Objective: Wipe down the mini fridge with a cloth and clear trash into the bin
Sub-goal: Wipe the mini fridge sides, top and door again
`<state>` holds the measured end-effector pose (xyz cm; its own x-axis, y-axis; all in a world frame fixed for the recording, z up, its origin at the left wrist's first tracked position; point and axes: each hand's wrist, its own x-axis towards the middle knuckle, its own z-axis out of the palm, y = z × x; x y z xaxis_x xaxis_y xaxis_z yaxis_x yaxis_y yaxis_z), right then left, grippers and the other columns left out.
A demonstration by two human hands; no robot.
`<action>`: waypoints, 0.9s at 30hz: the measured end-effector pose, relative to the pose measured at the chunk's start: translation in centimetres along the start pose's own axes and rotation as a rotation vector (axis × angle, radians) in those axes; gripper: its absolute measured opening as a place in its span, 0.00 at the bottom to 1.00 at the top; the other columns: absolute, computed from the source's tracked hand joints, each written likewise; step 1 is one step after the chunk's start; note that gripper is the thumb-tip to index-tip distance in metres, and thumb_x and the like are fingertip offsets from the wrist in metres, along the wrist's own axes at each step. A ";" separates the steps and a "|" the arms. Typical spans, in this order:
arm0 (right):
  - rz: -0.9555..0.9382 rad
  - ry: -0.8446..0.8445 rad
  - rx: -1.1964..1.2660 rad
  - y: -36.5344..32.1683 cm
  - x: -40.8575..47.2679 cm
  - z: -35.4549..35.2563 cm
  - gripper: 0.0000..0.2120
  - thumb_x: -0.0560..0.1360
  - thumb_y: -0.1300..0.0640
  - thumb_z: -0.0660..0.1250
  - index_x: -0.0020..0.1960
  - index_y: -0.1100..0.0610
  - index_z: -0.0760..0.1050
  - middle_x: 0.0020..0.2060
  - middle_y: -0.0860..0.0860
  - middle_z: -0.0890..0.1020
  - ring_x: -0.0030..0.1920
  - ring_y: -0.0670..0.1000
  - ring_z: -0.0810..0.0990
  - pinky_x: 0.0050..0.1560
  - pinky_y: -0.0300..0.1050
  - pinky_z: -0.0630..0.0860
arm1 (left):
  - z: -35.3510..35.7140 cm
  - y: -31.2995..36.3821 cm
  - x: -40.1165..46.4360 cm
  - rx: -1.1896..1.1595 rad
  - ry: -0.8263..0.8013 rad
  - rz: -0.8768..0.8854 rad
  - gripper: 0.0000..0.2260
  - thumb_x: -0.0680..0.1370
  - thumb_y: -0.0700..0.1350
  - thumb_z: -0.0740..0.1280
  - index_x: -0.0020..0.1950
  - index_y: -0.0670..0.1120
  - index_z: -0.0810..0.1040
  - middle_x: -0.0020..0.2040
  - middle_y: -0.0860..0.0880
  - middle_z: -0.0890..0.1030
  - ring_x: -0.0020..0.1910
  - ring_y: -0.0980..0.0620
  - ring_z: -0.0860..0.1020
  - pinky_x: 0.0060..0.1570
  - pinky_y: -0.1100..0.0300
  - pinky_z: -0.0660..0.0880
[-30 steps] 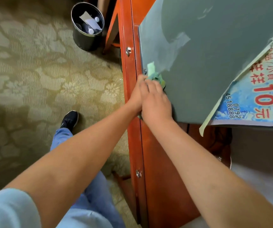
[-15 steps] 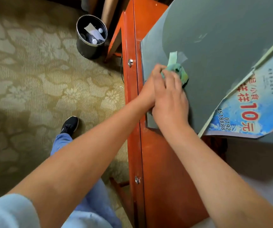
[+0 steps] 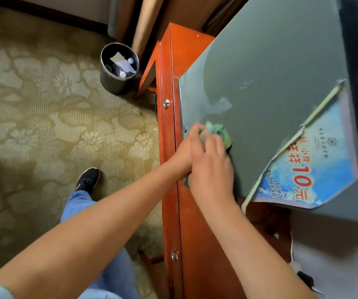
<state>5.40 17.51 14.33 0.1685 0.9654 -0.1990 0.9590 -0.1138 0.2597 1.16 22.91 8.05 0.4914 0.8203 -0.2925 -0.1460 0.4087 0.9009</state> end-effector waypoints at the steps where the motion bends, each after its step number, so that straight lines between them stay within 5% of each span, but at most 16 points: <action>1: 0.030 0.112 0.035 0.3 1.1 -1.7 0.36 0.72 0.65 0.64 0.78 0.52 0.60 0.73 0.55 0.67 0.75 0.57 0.62 0.68 0.51 0.71 | 0.0 2.8 1.2 0.030 0.005 0.082 0.10 0.80 0.35 0.64 0.60 0.37 0.69 0.48 0.47 0.75 0.48 0.52 0.74 0.53 0.54 0.73; 5: 0.117 0.394 0.124 0.8 5.9 -3.9 0.36 0.71 0.68 0.64 0.77 0.52 0.63 0.73 0.54 0.69 0.76 0.57 0.62 0.70 0.51 0.71 | -0.4 8.3 6.3 0.170 0.041 0.256 0.12 0.80 0.37 0.65 0.60 0.35 0.68 0.50 0.43 0.75 0.49 0.50 0.74 0.52 0.51 0.73; 8: 0.071 0.170 0.135 -0.2 7.2 -0.3 0.33 0.76 0.65 0.62 0.79 0.50 0.60 0.74 0.50 0.67 0.77 0.54 0.61 0.71 0.48 0.69 | -1.9 4.0 6.9 0.177 0.062 0.110 0.09 0.81 0.36 0.65 0.57 0.37 0.67 0.50 0.42 0.73 0.49 0.51 0.71 0.55 0.53 0.72; 13: 0.063 -0.150 0.136 -1.5 3.5 3.4 0.34 0.75 0.63 0.65 0.78 0.49 0.57 0.68 0.50 0.71 0.70 0.52 0.66 0.65 0.46 0.72 | -2.1 -3.3 3.0 0.197 -0.035 -0.219 0.08 0.80 0.38 0.64 0.54 0.41 0.66 0.49 0.42 0.72 0.48 0.49 0.71 0.61 0.40 0.70; 18: 0.069 0.069 0.128 0.6 3.5 -2.9 0.39 0.72 0.65 0.64 0.80 0.49 0.57 0.74 0.49 0.67 0.76 0.53 0.61 0.71 0.47 0.68 | -0.4 4.7 3.6 0.129 0.032 0.023 0.18 0.75 0.49 0.66 0.58 0.39 0.70 0.49 0.48 0.75 0.47 0.55 0.73 0.51 0.58 0.71; 22: 0.136 0.401 0.173 0.9 7.2 -7.2 0.38 0.69 0.69 0.62 0.77 0.51 0.63 0.73 0.52 0.69 0.76 0.56 0.63 0.71 0.51 0.70 | -0.6 11.8 7.1 0.245 0.035 0.314 0.17 0.75 0.48 0.65 0.58 0.39 0.70 0.51 0.46 0.75 0.48 0.53 0.74 0.49 0.58 0.71; 24: 0.132 0.405 0.160 1.0 8.9 -6.0 0.37 0.69 0.69 0.62 0.77 0.51 0.64 0.73 0.52 0.69 0.77 0.55 0.63 0.71 0.50 0.70 | -1.2 11.2 8.8 0.253 0.048 0.322 0.11 0.78 0.44 0.66 0.56 0.40 0.69 0.51 0.46 0.74 0.47 0.53 0.73 0.49 0.58 0.71; 27: 0.077 0.197 0.154 0.0 10.4 -1.1 0.37 0.72 0.66 0.64 0.79 0.49 0.61 0.74 0.47 0.68 0.77 0.52 0.60 0.72 0.46 0.68 | -2.9 5.8 9.8 0.194 0.086 0.136 0.10 0.80 0.38 0.66 0.57 0.41 0.66 0.49 0.48 0.72 0.47 0.56 0.71 0.51 0.61 0.69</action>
<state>6.91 27.84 13.26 0.2091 0.9779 0.0074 0.9710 -0.2085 0.1171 2.60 34.44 9.46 0.4020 0.8971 -0.1835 -0.0338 0.2149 0.9761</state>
